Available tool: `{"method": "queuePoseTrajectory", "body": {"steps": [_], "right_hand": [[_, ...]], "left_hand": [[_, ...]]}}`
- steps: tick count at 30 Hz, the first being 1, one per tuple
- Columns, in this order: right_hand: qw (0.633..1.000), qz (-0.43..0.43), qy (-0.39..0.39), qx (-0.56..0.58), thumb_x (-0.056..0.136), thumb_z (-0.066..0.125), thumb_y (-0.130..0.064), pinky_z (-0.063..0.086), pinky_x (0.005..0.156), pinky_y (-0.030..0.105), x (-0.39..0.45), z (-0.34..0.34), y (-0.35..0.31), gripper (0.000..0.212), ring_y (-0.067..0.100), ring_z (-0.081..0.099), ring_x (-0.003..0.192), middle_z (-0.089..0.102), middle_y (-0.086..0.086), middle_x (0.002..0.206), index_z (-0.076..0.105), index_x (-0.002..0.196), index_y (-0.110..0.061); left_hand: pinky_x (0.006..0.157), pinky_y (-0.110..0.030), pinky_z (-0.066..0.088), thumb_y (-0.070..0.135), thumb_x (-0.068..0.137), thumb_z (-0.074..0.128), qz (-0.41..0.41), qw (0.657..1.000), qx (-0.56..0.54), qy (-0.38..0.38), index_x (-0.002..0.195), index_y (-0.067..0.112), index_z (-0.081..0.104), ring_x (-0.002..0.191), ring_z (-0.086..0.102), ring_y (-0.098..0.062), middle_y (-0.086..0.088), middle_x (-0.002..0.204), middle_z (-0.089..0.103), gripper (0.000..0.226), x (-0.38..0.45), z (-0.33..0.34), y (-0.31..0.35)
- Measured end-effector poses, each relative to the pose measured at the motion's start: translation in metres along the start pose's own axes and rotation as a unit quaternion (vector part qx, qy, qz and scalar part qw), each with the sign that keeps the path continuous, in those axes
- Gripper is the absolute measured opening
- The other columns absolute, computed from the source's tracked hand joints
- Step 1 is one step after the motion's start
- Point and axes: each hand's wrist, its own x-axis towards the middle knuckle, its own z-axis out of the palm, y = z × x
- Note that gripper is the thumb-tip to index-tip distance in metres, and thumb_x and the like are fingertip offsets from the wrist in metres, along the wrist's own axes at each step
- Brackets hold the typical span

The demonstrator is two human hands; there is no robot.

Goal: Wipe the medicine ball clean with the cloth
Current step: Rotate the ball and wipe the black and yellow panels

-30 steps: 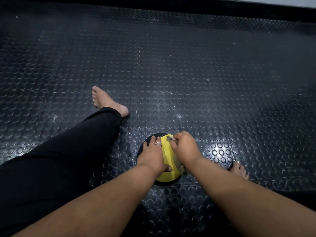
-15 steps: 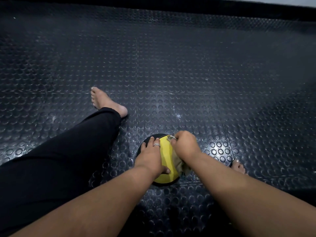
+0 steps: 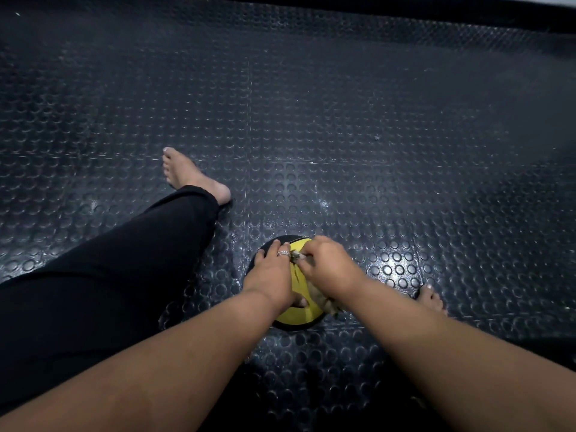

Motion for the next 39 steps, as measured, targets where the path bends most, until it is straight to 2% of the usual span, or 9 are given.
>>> {"method": "queuePoseTrajectory", "body": {"steps": [4,9,14,19,24,26,32,37,39], "right_hand": [[1.000,0.015,0.015,0.016,0.093,0.053,-0.022,0.032,0.071,0.025,0.003,0.004,0.004,0.022,0.020,0.049,0.083,0.047,0.005,0.089,0.064,0.092,-0.003],[0.988,0.149,0.000,-0.028,0.091,0.051,-0.012,0.037,0.064,0.025,0.015,-0.015,0.033,0.018,0.026,0.056,0.078,0.057,0.012,0.084,0.063,0.088,0.000],[0.975,0.197,0.059,0.087,0.088,0.059,-0.020,0.038,0.056,0.025,0.007,-0.028,0.035,0.018,0.024,0.058,0.074,0.063,0.010,0.075,0.064,0.080,-0.004],[0.971,0.159,0.073,0.164,0.084,0.067,-0.023,0.036,0.053,0.015,0.002,-0.009,0.002,0.008,0.008,0.054,0.068,0.062,-0.005,0.078,0.060,0.086,-0.020],[0.996,0.083,0.027,0.016,0.092,0.055,-0.033,0.038,0.097,0.034,-0.020,0.015,-0.021,0.040,0.020,0.040,0.117,0.054,-0.003,0.129,0.053,0.130,-0.021],[0.996,0.076,0.031,-0.024,0.097,0.044,-0.031,0.036,0.099,0.042,-0.030,0.022,-0.024,0.040,0.022,0.031,0.121,0.043,-0.008,0.138,0.044,0.136,-0.026],[0.999,0.022,0.045,-0.014,0.090,0.041,-0.003,0.039,0.094,0.034,-0.008,0.029,-0.009,0.035,0.028,0.044,0.108,0.055,0.008,0.114,0.064,0.117,-0.009],[0.982,0.174,0.049,0.047,0.083,0.045,0.007,0.045,0.089,0.029,0.020,0.011,-0.001,0.037,0.032,0.056,0.106,0.059,0.018,0.114,0.066,0.112,-0.004],[0.990,0.136,0.030,0.034,0.085,0.046,0.005,0.044,0.089,0.030,0.015,0.008,-0.005,0.034,0.032,0.054,0.107,0.055,0.017,0.116,0.066,0.112,-0.005]], "left_hand": [[0.120,-0.045,0.023,0.046,0.068,0.084,0.004,1.000,-0.009,0.002,0.156,0.018,0.005,0.150,0.003,-0.027,0.002,0.164,0.000,0.122,-0.001,-0.002,0.002],[0.120,-0.045,0.022,0.045,0.069,0.084,0.008,1.000,0.007,-0.004,0.156,0.016,0.004,0.150,0.003,-0.028,0.001,0.164,0.000,0.122,-0.003,-0.002,0.002],[0.120,-0.045,0.023,0.045,0.064,0.087,-0.003,1.000,-0.007,-0.008,0.155,0.015,0.008,0.149,0.012,-0.027,-0.002,0.163,0.008,0.124,-0.002,-0.009,-0.009],[0.119,-0.042,0.024,0.045,0.061,0.089,0.000,1.000,-0.017,0.004,0.154,0.016,0.013,0.148,0.017,-0.024,-0.001,0.161,0.014,0.123,-0.002,-0.009,-0.010],[0.116,-0.041,0.030,0.038,0.060,0.090,0.001,0.999,-0.045,0.012,0.152,0.015,0.019,0.145,0.023,-0.025,-0.002,0.158,0.021,0.119,-0.003,-0.008,-0.013],[0.117,-0.041,0.029,0.036,0.066,0.087,0.003,0.999,-0.040,0.016,0.153,0.015,0.017,0.147,0.018,-0.025,-0.002,0.160,0.016,0.114,-0.004,-0.005,-0.013],[0.119,-0.043,0.024,0.040,0.068,0.086,0.003,1.000,-0.029,0.008,0.155,0.017,0.008,0.150,0.006,-0.026,0.001,0.164,0.001,0.119,-0.007,0.002,-0.010],[0.120,-0.044,0.023,0.042,0.068,0.085,0.003,1.000,-0.014,-0.003,0.156,0.017,0.006,0.150,0.003,-0.029,0.002,0.164,0.001,0.120,-0.003,0.000,0.001],[0.119,-0.045,0.024,0.039,0.070,0.085,0.000,1.000,-0.015,-0.001,0.156,0.016,0.008,0.150,0.005,-0.029,0.001,0.164,0.002,0.117,0.001,0.001,0.002]]}}
